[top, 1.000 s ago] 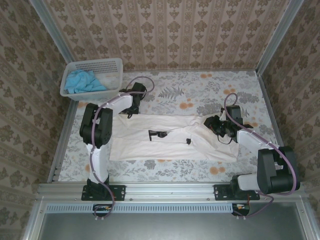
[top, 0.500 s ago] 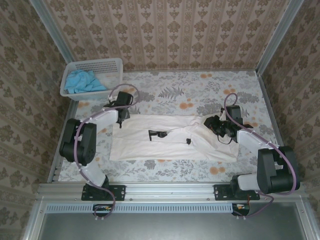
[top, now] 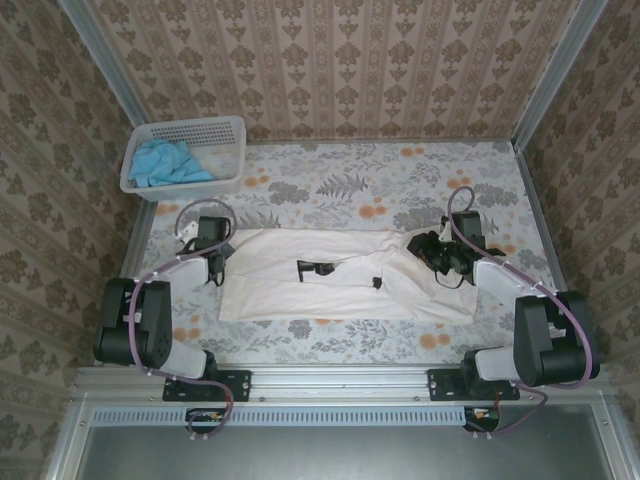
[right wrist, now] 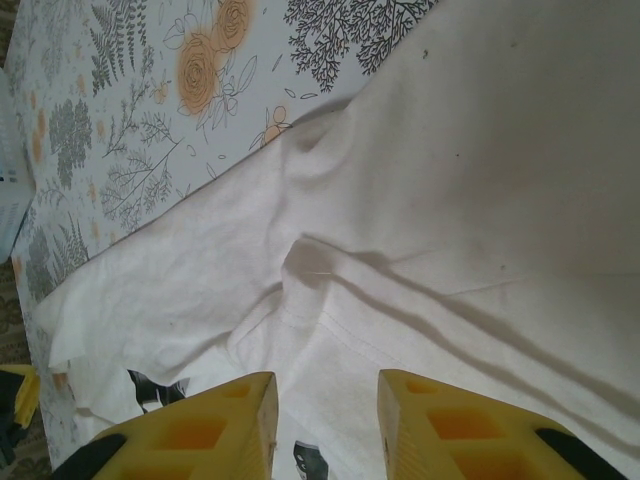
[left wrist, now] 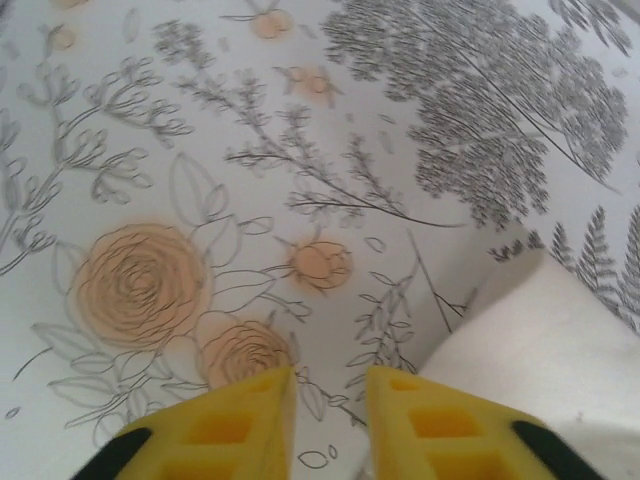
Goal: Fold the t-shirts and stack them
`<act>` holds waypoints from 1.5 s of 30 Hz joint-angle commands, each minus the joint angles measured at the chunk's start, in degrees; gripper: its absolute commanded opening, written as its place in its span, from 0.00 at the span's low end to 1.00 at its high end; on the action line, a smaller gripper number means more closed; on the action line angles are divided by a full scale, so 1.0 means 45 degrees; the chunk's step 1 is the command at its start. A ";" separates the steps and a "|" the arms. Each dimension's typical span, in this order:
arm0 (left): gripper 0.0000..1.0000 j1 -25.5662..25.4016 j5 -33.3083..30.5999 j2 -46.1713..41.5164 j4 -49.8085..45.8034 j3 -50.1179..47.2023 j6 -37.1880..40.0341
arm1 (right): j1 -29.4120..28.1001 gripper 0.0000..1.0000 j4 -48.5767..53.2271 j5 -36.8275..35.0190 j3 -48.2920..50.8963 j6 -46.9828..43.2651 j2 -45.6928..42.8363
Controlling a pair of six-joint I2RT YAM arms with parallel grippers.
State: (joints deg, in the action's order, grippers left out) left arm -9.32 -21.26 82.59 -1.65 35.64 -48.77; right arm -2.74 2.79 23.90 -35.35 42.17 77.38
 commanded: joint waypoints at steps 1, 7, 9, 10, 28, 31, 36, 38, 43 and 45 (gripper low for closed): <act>0.37 0.0238 -0.0491 -0.1141 -0.0208 -0.0271 -0.1053 | 0.0149 0.37 0.0012 -0.0172 -0.0054 0.0019 -0.0031; 0.33 0.0162 0.0799 -0.2021 -0.0778 0.0752 0.0345 | 0.0791 0.40 0.1643 -0.1191 -0.0437 0.0343 -0.0466; 0.29 -0.0328 0.1828 -0.1749 -0.0567 0.1262 0.1167 | 0.1171 0.40 0.1984 -0.1329 -0.0555 0.0427 -0.0625; 0.29 -0.0652 0.2142 -0.1550 -0.0561 0.1509 0.1500 | 0.1274 0.40 0.2106 -0.1425 -0.0590 0.0479 -0.0733; 0.26 -0.1235 0.3520 0.3866 -0.1505 0.3680 0.2966 | 0.1362 0.19 0.5064 -0.3294 -0.7080 -0.1964 0.5694; 0.24 -0.1115 0.2524 0.3633 -0.1850 0.3517 0.2651 | 0.1444 0.15 0.6150 -0.4335 -0.8075 -0.2369 0.6776; 0.23 -0.0812 0.1550 0.3225 -0.1954 0.2955 0.2023 | 0.2459 0.15 0.5468 -0.4902 -0.7713 -0.2038 0.6773; 0.23 -0.0723 0.1422 0.3229 -0.2084 0.2971 0.1893 | 0.2812 0.15 0.5434 -0.4436 -0.8051 -0.1991 0.7078; 0.21 -0.0643 0.1446 0.3139 -0.2015 0.2886 0.1763 | 0.2998 0.20 0.5403 -0.4116 -0.9201 -0.2064 0.7633; 0.22 -0.0677 0.1657 0.2937 -0.1867 0.2848 0.1900 | 0.3009 0.20 0.5845 -0.3925 -0.9829 -0.2155 0.7808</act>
State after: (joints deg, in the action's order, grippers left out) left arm -12.73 -12.36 97.56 -8.08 49.82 -39.42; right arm 11.31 26.44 5.15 -75.61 33.17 111.11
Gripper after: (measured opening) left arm 0.219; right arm 0.200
